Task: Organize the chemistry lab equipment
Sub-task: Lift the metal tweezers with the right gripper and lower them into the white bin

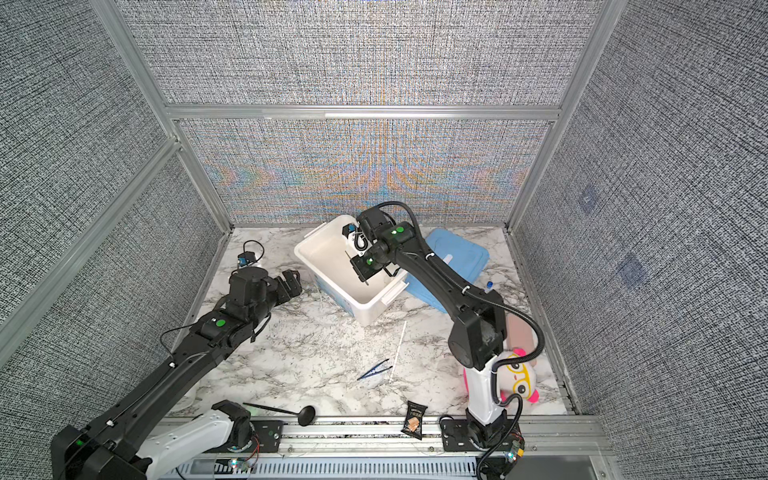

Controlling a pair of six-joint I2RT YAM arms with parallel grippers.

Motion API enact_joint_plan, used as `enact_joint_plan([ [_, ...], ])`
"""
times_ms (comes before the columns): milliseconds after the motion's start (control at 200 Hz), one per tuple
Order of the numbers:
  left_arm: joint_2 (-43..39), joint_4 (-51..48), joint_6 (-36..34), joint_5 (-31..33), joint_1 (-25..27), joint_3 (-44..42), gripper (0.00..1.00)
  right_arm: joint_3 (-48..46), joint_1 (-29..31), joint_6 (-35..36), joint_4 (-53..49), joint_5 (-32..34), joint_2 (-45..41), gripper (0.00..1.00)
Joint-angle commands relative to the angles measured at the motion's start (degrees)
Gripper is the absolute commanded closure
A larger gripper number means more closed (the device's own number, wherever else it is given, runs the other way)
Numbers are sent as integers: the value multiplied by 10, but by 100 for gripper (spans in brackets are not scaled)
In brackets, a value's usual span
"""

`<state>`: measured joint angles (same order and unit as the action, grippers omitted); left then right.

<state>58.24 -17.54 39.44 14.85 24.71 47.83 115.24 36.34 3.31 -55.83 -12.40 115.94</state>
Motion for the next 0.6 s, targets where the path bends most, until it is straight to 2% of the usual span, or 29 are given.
enact_joint_plan([
  [0,-10,-33,-2,-27,-20,4,1,46,2,-14,-54,-34,45,100],
  [350,-22,-39,11,-55,-35,-6,1,143,3,15,-125,-11,174,100],
  [590,-26,-42,20,-60,-37,-10,1,158,6,2,-123,-11,214,100],
])
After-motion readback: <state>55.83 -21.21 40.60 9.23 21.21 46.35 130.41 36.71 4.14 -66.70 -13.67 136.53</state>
